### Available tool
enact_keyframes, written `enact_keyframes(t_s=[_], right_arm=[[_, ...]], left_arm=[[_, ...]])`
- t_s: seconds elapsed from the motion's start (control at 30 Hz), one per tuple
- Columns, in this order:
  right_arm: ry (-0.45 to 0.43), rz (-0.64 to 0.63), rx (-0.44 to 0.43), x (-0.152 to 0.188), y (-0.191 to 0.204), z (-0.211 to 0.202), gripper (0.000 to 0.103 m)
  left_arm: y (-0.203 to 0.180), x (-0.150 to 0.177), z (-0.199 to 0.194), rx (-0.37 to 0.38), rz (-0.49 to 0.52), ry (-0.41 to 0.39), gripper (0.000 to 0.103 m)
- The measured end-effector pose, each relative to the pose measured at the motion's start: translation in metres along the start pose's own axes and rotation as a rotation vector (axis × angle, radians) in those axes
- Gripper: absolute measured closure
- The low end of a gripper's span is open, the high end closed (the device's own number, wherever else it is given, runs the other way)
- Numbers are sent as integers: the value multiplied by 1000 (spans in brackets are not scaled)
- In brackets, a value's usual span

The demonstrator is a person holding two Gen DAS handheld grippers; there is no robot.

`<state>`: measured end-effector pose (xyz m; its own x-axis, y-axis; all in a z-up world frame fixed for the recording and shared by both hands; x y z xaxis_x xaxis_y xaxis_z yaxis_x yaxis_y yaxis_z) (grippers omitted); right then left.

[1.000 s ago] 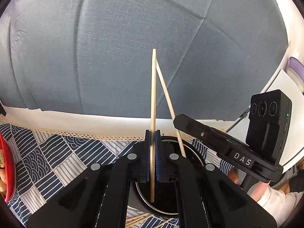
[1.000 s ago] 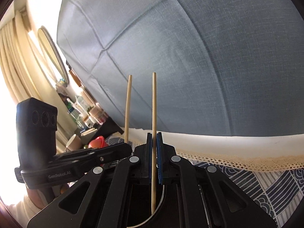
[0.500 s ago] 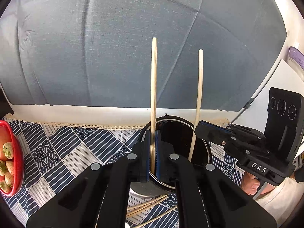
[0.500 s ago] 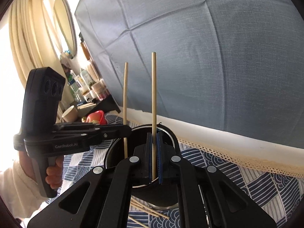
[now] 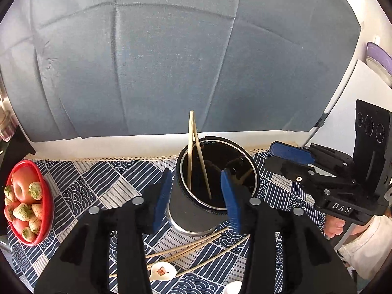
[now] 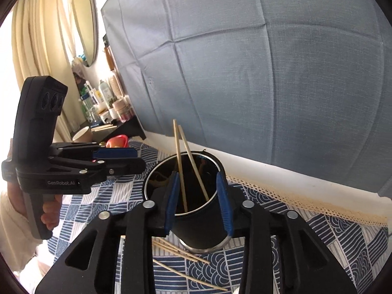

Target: Organize utensils

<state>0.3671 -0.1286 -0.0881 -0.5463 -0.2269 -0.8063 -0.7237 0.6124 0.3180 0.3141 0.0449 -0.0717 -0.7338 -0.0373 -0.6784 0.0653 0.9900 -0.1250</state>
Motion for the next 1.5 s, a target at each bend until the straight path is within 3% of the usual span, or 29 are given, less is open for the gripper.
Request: enact_keyframes(t_s=[0.17, 0.33, 0.5, 1.17, 1.5], right_arm=[[3, -38, 38, 3, 9, -19, 49], [6, -41, 61, 12, 17, -33, 30], [16, -33, 78, 22, 28, -42, 19], [51, -43, 90, 63, 68, -68, 17], [79, -34, 109, 77, 67, -69, 17]], left_arm=[[3, 7, -18, -45, 5, -19, 29], [7, 21, -32, -83, 12, -8, 22], [9, 34, -50, -102, 6, -4, 15], [34, 100, -101, -188, -33, 41, 9], [42, 120, -90, -134, -30, 90, 6]])
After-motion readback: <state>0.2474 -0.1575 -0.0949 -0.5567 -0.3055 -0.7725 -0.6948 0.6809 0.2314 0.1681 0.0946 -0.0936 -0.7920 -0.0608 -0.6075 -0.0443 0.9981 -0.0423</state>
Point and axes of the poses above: each gripper's, at about its wrist camera, not at the fingertips, and z roughly the way its jaws point, y to its left, x to its underside, the point moved 3 cm from there along z, roughly the way its jaws point, and after that the axes turned 4 degrees about -x, right-handed, at the moved point
